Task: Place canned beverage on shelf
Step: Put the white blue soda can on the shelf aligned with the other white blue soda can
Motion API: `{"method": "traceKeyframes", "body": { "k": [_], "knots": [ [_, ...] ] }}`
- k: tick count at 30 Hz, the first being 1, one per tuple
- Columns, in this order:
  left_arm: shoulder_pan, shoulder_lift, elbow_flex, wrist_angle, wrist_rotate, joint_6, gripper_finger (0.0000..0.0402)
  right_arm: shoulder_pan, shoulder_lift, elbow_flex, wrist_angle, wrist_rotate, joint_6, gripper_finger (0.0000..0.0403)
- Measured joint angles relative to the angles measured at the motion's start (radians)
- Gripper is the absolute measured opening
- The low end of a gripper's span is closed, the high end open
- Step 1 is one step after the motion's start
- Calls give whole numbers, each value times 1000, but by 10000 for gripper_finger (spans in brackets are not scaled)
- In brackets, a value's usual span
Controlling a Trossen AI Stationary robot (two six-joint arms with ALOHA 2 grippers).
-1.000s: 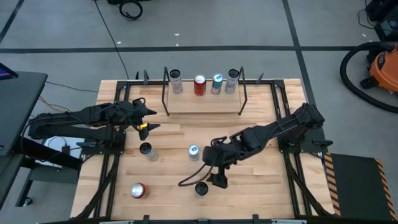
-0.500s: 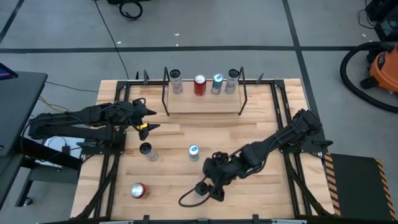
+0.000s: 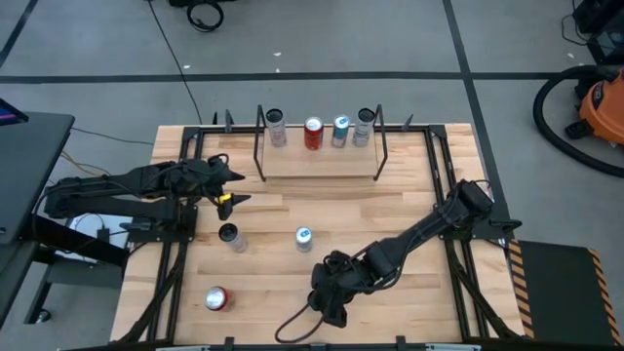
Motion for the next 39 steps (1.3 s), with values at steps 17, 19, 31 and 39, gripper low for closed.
{"method": "traceKeyframes", "body": {
  "k": [17,19,31,39],
  "knots": [
    [0,0,0,1,0,-4,311,7,-8,4,69,-7,-25,373],
    [0,0,0,1,0,-4,311,8,-8,4,50,17,-24,373],
    [0,0,0,1,0,-3,311,12,28,4,49,-12,-25,373],
    [0,0,0,0,0,-3,311,12,48,4,59,-12,-32,373]
  ]
}}
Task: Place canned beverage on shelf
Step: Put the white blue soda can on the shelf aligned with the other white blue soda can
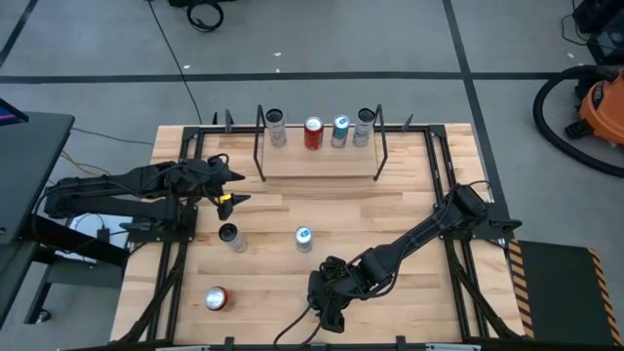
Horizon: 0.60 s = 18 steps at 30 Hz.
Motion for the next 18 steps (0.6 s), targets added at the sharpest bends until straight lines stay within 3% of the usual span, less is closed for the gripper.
{"method": "traceKeyframes", "body": {
  "k": [10,18],
  "knots": [
    [0,0,0,1,0,0,311,-18,0,0,-3,27,5,362],
    [0,0,0,1,0,2,311,-25,-1,0,-3,51,37,272]
  ]
}}
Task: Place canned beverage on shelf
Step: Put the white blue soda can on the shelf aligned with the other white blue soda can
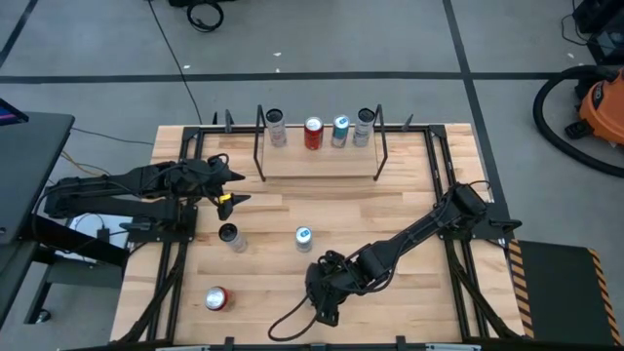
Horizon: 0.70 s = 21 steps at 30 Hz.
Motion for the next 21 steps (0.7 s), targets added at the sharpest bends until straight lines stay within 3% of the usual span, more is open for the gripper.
{"method": "traceKeyframes", "body": {
  "k": [15,21],
  "knots": [
    [0,0,0,0,0,-1,311,-24,-29,-1,-83,62,115,269],
    [0,0,0,0,0,-1,311,-67,-116,-1,-259,124,183,269]
  ]
}}
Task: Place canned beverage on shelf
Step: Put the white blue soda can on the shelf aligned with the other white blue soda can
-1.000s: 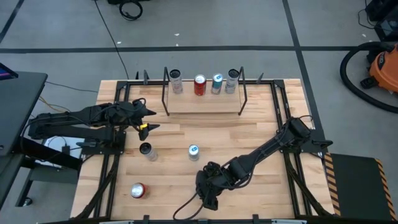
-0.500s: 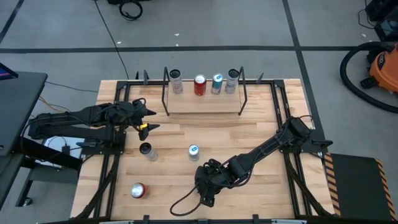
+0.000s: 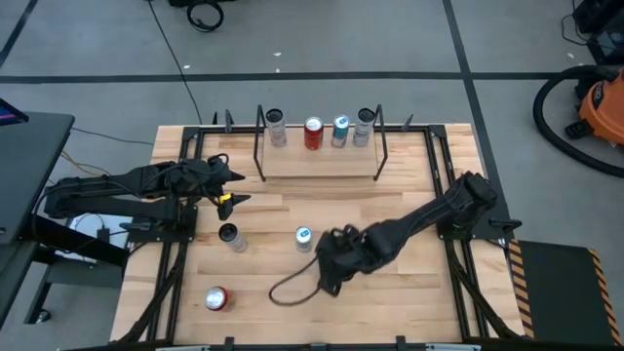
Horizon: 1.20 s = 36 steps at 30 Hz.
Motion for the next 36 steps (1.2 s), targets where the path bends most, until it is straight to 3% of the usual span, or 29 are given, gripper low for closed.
{"method": "traceKeyframes", "body": {
  "k": [9,15,20,27,31,36],
  "knots": [
    [0,0,0,0,0,0,311,-131,-99,1,-244,110,54,269],
    [0,0,0,0,0,0,311,-264,-120,2,-282,170,29,269],
    [0,0,0,0,0,0,311,-321,-116,1,-271,113,-8,269],
    [0,0,0,0,0,0,311,-322,-115,-5,-234,135,-27,273],
    [0,0,0,-3,0,0,311,-319,-113,-61,-91,131,-48,272],
    [0,0,0,-16,0,-2,311,-306,-113,-114,-70,167,-40,273]
  ]
}}
